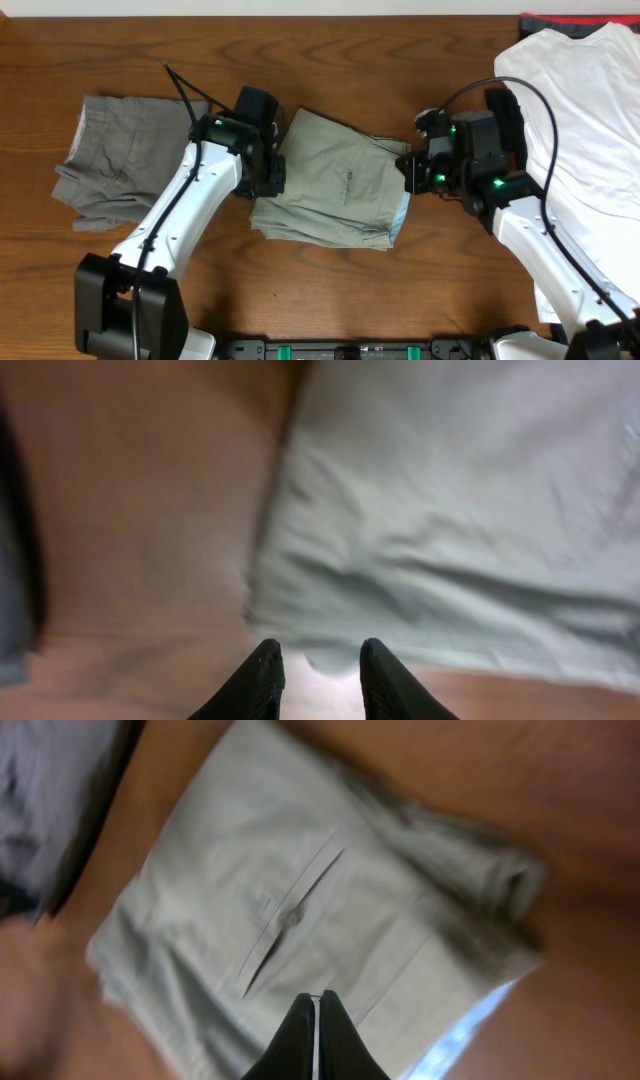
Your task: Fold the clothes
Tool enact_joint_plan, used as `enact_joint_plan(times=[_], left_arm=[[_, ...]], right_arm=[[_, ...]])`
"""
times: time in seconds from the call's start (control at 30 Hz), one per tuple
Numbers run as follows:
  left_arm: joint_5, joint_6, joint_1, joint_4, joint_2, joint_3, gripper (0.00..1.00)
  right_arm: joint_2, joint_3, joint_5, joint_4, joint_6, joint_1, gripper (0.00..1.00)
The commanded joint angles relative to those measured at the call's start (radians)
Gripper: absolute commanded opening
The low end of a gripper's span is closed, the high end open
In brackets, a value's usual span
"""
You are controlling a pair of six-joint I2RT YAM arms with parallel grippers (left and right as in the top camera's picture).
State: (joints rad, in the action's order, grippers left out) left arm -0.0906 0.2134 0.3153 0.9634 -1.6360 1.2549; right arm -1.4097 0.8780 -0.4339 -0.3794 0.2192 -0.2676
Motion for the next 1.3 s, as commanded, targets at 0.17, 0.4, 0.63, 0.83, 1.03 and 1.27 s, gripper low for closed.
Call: enact_joint_plan(times=[0.17,0.4,0.63,0.83,1.03,1.27], left_arm=[[0.121,-0.002,-0.003,-0.094,-0.051,-0.06,0.29],[0.121,-0.002,-0.003,-0.076,-0.054,-0.06,0.31],[0.117,-0.001,-0.003,-0.033,-0.053,-0.06,0.31],[0.117,0.002,-0.003,-0.034,-0.053,-0.06,0.31],[0.116,0.002,-0.003,-0.061,-0.053,-0.06,0.33],[0.064,0.002,-0.003,-0.089,-0.053,-0.06,0.37]], right_arm=[[-0.15,-0.002,-0.146,-0.14,-0.064,-0.154,0.15],[-0.365,-0.002,0.09,-0.224,0.077,-0.173,0.18],[-0.603,0.011,0.157,-0.167,0.129,-0.04,0.06],[-0.612,0.086,0.277,-0.151,0.162,0.09,0.05],[-0.612,0.257,0.328,-0.106,0.137,0.121,0.06],[-0.609,0.444,0.328,0.006,0.007,0.119,0.11]])
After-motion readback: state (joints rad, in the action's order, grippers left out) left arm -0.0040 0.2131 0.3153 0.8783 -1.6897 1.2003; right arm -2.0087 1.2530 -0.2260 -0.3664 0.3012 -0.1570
